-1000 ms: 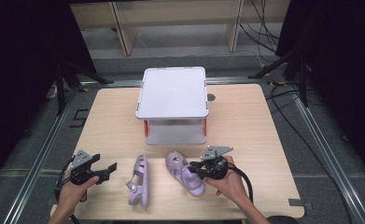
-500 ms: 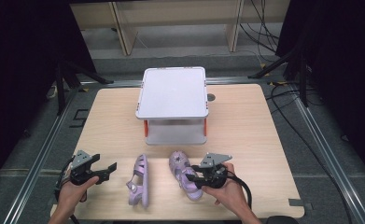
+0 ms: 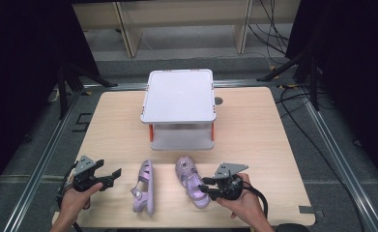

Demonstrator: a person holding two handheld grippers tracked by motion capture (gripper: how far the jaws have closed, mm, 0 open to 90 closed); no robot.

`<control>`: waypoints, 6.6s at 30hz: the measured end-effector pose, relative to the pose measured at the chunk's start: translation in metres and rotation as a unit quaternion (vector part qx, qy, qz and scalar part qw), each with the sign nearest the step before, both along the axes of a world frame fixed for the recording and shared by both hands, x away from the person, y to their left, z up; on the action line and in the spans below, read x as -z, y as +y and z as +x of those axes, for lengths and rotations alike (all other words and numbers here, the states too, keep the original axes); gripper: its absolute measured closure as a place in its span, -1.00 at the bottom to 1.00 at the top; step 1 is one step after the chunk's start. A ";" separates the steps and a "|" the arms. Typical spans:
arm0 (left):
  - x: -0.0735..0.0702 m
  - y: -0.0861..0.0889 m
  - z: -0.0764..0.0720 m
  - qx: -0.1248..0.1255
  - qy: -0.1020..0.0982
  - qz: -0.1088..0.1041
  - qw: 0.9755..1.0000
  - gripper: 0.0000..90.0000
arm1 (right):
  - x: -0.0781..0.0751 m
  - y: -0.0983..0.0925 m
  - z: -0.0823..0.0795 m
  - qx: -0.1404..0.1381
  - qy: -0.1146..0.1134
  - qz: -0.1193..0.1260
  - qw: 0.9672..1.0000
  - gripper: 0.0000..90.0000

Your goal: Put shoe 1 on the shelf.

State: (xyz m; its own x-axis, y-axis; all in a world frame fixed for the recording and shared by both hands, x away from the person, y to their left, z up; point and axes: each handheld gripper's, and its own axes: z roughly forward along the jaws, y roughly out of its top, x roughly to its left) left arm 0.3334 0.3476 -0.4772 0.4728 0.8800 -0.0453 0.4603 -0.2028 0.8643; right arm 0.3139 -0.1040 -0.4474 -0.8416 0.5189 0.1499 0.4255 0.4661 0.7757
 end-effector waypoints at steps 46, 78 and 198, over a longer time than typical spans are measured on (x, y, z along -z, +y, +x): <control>0.002 -0.002 0.002 -0.004 0.001 -0.013 1.000 -0.65 | 0.009 0.040 0.019 -0.088 -0.186 -0.096 0.974 0.42; 0.001 -0.001 0.001 -0.004 -0.001 -0.015 1.000 -0.65 | -0.057 0.027 0.034 -0.038 -0.197 -0.019 0.979 0.83; 0.000 -0.001 -0.004 -0.022 0.014 -0.022 0.999 -0.65 | -0.077 0.053 0.073 0.032 -0.185 0.090 0.978 -0.09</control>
